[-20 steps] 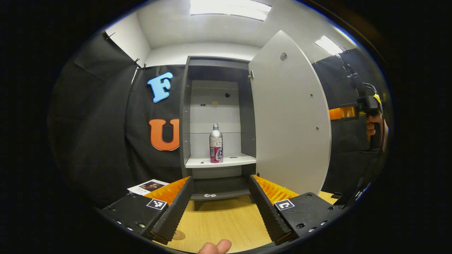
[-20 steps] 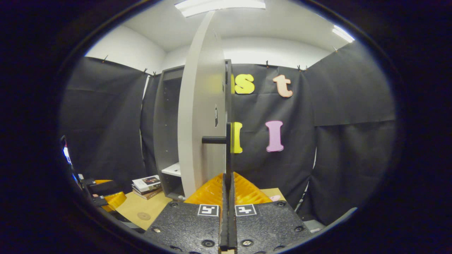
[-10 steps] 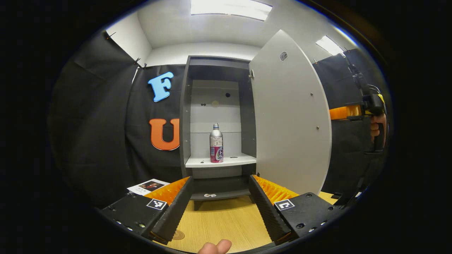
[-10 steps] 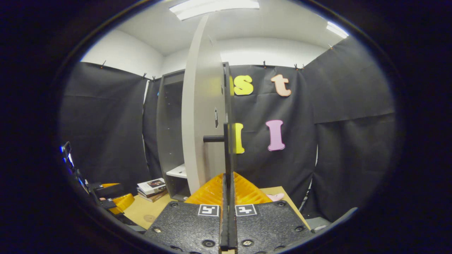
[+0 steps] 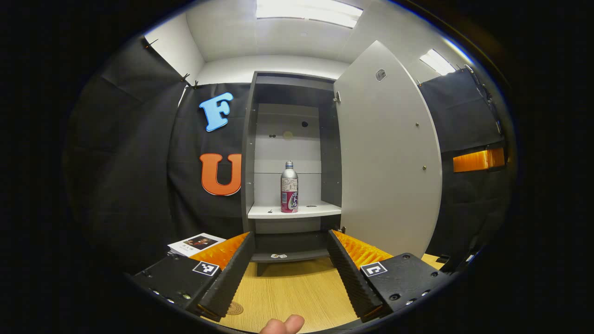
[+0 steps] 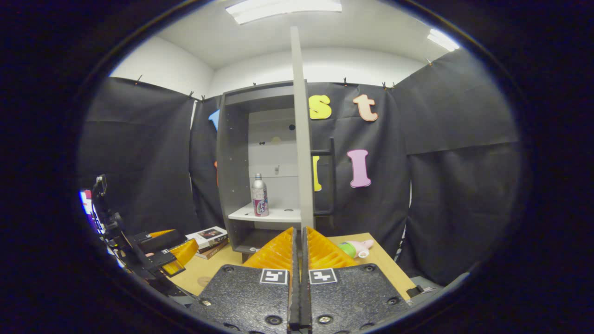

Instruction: Open the cabinet door with the right hand, grasp the bottle in the cabinet with the left hand and place it on the coaster, then close the cabinet door with the right hand.

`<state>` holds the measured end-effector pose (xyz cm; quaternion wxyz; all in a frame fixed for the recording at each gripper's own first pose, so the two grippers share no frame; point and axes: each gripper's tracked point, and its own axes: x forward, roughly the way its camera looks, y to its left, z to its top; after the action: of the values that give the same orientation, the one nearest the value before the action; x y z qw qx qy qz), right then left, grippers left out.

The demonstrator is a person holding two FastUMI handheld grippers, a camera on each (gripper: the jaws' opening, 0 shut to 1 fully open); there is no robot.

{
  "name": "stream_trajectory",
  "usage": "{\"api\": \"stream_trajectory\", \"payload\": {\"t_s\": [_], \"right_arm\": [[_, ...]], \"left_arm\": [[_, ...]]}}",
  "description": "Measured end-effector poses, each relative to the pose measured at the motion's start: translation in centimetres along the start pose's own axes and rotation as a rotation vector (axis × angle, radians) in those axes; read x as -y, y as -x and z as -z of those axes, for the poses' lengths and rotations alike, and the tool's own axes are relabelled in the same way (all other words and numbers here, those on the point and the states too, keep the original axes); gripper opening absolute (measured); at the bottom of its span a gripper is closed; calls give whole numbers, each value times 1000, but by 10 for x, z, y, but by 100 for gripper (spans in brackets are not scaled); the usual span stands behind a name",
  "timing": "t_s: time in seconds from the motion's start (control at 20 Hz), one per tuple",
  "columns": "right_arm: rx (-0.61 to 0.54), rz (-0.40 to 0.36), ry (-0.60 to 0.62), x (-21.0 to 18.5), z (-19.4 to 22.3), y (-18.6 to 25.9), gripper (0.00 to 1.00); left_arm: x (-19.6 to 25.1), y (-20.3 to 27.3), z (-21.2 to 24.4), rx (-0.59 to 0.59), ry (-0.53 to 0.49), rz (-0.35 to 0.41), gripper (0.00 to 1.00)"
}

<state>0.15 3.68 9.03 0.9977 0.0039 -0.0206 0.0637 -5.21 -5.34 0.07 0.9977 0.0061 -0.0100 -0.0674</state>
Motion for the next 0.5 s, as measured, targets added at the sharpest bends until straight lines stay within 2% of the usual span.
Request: {"api": "stream_trajectory", "payload": {"t_s": [0.1, 0.2, 0.25, 0.35, 0.45, 0.5], "right_arm": [[-9, -55, -5, -24, 12, -8, 5], [-22, -60, 5, -31, 23, -20, 10], [-23, -49, 15, -32, 26, -26, 27], [-19, -19, 38, -31, 30, -37, 51], [-7, -16, 23, -35, 32, -45, 63], [-11, -15, 11, -35, 35, -48, 65]], "left_arm": [[-5, 0, 1, -1, 3, -8, 95], [-12, 1, 0, -1, 7, -18, 95], [-15, 1, -1, 3, 7, -24, 95], [-20, 1, -2, 4, 3, -36, 95], [-25, 1, -2, 4, -2, -43, 95], [-26, 1, -2, 3, -5, -47, 95]]}}
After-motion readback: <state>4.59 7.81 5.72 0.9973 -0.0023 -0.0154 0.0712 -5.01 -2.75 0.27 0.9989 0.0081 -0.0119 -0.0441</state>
